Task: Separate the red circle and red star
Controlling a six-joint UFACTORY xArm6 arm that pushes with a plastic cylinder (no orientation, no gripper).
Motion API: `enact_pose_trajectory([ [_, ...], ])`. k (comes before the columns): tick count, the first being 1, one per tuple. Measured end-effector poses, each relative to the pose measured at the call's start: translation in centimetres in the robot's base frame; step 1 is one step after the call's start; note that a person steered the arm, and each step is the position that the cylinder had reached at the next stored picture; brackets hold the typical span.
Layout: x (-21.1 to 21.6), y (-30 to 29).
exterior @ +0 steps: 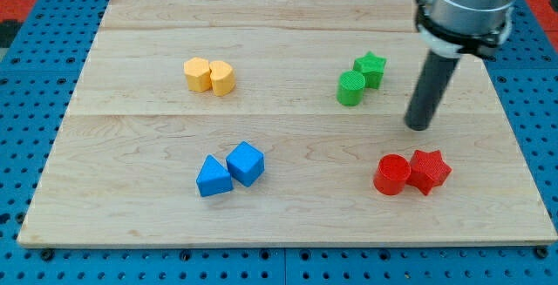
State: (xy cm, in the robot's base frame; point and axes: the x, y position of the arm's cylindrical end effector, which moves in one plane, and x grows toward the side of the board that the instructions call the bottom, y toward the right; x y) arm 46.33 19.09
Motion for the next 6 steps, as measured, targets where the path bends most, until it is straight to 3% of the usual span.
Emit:
enact_pose_trajectory([
  [1, 6.0, 5.2],
  [2, 9.0, 5.5],
  [4, 8.9, -8.7],
  [6, 6.2, -16.8],
])
